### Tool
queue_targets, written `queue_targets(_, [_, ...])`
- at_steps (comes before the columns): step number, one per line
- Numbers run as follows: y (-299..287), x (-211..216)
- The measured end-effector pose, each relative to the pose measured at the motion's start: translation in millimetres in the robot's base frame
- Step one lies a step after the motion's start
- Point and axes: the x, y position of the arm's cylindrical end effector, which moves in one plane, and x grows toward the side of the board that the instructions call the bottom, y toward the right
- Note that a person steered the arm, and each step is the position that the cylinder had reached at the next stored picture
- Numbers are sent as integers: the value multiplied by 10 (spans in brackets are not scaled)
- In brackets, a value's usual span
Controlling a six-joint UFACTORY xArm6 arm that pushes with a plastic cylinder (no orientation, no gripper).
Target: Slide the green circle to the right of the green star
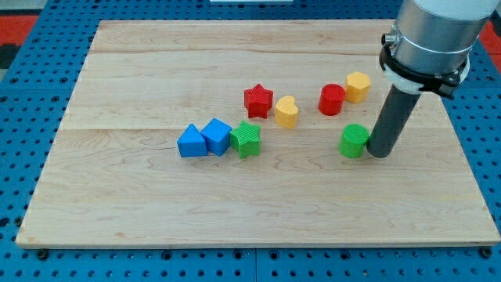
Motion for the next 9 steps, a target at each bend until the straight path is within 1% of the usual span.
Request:
queue_targets(1, [83,-7])
queue_targets(3, [83,-218])
queue_targets(4, [57,-247])
queue_targets(6, [13,-23])
queue_targets(9, [-24,-277])
